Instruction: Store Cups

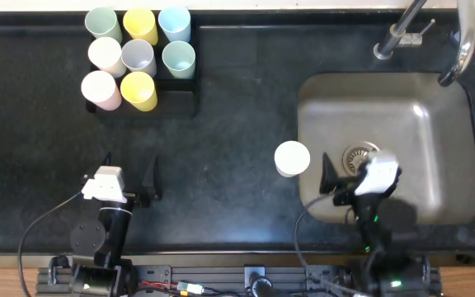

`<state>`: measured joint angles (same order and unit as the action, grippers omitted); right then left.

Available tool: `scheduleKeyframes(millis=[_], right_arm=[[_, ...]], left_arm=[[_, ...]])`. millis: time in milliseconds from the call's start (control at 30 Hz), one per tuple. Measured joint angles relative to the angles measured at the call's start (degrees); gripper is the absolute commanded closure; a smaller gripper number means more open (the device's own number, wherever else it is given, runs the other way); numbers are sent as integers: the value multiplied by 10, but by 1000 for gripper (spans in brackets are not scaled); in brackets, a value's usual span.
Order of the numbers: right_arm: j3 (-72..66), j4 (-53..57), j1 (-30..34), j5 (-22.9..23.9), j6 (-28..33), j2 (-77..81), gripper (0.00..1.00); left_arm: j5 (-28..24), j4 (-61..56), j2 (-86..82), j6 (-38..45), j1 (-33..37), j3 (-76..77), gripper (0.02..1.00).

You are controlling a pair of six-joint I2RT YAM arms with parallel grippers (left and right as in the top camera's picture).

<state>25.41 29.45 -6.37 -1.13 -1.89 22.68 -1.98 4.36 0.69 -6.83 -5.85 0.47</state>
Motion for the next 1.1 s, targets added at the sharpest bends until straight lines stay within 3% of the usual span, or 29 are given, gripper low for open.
scheduleKeyframes(millis=[267, 467, 767, 900, 1100], right_arm=[[438, 379, 0, -81, -24, 339, 5], [511, 518, 0, -108, 9, 542, 3], [511, 523, -14, -100, 37, 719, 25], [511, 498, -28, -80, 39, 739, 104], [511, 463, -33, -58, 43, 775, 303]], left_arm=[[0, 0, 0, 0, 0, 0, 18], [0, 0, 0, 0, 0, 0, 18], [0, 0, 0, 0, 0, 0, 18], [0, 0, 0, 0, 0, 0, 18], [0, 0, 0, 0, 0, 0, 18]])
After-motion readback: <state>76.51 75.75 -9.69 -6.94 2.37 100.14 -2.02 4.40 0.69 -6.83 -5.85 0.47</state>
